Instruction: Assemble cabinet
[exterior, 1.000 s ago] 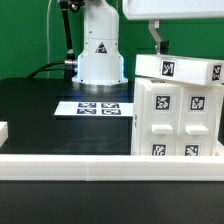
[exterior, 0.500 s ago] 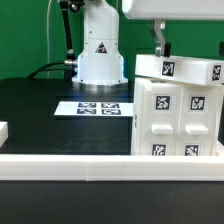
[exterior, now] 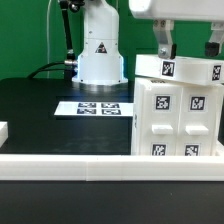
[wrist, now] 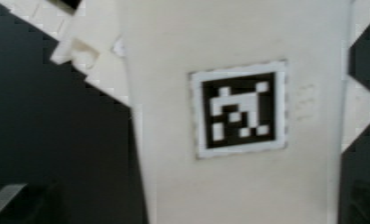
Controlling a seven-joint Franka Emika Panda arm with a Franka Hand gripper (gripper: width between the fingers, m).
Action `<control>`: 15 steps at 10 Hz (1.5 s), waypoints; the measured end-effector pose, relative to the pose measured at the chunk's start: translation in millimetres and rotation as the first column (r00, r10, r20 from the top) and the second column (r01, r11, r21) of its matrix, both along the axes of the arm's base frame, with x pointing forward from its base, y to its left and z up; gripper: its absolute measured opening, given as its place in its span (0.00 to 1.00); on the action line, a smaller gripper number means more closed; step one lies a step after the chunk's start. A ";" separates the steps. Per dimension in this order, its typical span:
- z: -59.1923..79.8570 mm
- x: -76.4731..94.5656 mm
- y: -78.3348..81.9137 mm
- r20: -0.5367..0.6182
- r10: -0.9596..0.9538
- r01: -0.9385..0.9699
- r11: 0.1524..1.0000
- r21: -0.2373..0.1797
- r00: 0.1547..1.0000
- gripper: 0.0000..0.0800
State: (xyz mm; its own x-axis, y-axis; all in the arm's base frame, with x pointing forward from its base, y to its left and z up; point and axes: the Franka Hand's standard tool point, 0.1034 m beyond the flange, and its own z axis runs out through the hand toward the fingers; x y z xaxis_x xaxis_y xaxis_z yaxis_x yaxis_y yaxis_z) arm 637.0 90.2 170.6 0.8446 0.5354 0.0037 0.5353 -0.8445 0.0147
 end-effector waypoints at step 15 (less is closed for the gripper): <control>-20.5 -13.4 -1.1 -0.001 -0.229 0.229 0.973 0.002 0.973 0.71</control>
Offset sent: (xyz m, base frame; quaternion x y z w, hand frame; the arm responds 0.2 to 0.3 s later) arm -0.0186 0.0060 -0.0104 0.0164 -0.0007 0.0101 0.9998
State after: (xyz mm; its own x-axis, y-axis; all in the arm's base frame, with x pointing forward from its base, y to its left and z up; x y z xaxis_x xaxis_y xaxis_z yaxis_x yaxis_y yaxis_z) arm 623.7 89.0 150.1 0.9447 0.3278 0.0045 0.3277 -0.9447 0.0126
